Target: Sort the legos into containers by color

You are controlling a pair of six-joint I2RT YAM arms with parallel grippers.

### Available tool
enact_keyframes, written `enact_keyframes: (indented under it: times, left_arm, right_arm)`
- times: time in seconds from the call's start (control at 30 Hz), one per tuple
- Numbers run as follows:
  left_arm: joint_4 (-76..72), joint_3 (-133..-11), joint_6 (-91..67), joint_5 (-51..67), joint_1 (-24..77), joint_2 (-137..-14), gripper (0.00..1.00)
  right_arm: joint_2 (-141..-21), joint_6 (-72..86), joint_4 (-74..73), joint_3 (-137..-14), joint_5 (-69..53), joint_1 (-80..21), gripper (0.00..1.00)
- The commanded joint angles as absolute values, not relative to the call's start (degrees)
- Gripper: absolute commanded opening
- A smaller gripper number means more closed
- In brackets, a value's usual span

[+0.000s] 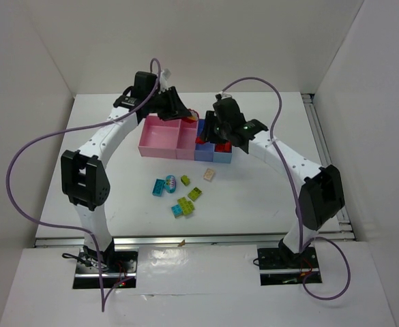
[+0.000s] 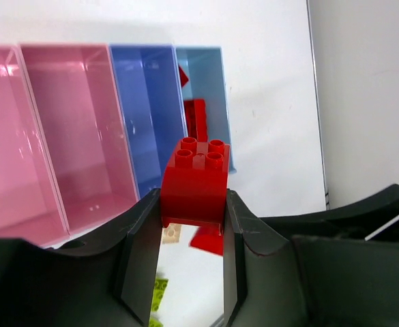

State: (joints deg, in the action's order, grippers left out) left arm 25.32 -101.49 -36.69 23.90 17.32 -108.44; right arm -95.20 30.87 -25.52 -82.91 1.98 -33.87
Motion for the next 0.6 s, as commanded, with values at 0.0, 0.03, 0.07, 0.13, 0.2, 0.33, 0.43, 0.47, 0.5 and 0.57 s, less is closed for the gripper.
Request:
enact_keyframes:
  times: [0.0, 0.03, 0.07, 0.13, 0.2, 0.33, 0.43, 0.47, 0.5, 0.57]
  left_arm:
    - [24.43, -105.55, -37.79, 22.41, 16.96, -109.69, 0.0]
    - [24.43, -106.43, -38.32, 22.41, 16.96, -110.38, 0.0]
    - [24.43, -106.44, -38.32, 23.11, 16.96, -111.17, 0.0]
    - [24.96, -107.23, -38.32, 23.72, 16.96, -111.79, 0.0]
    - [24.96, -107.23, -38.32, 23.73, 17.49, -111.8, 0.0]
    - [24.96, -105.65, -37.18, 23.73, 17.49, -111.19, 0.0]
    - [24.96, -105.12, -36.66, 25.31, 17.49, -111.18, 0.0]
    - [24.96, -104.51, -36.65, 25.83, 17.49, -110.66, 0.0]
    - [25.57, -104.5, -36.13, 25.84, 17.49, -110.65, 0.0]
    - [25.58, -103.97, -35.51, 25.84, 18.02, -110.65, 0.0]
  right_arm:
    - [-91.85, 28.92, -29.78, -82.97, 9.74, -32.26, 0.18]
    - [-91.85, 28.92, -30.32, -82.97, 10.36, -31.56, 0.18]
    - [-91.85, 28.92, -30.32, -82.97, 11.59, -31.55, 0.18]
    - [-92.98, 28.92, -29.71, -83.58, 12.21, -29.19, 0.18]
    - [-95.26, 28.92, -29.18, -84.72, 12.22, -27.43, 0.18]
    - [-100.27, 27.52, -26.65, -87.62, 13.45, -26.19, 0.18]
    - [-103.97, 26.02, -25.31, -89.91, 15.9, -25.58, 0.18]
    - [-104.84, 25.49, -24.79, -90.61, 15.91, -24.97, 0.18]
    - [-106.68, 25.49, -24.79, -92.01, 15.91, -24.96, 0.18]
    - [-108.62, 24.88, -24.26, -93.33, 15.91, -23.82, 0.21]
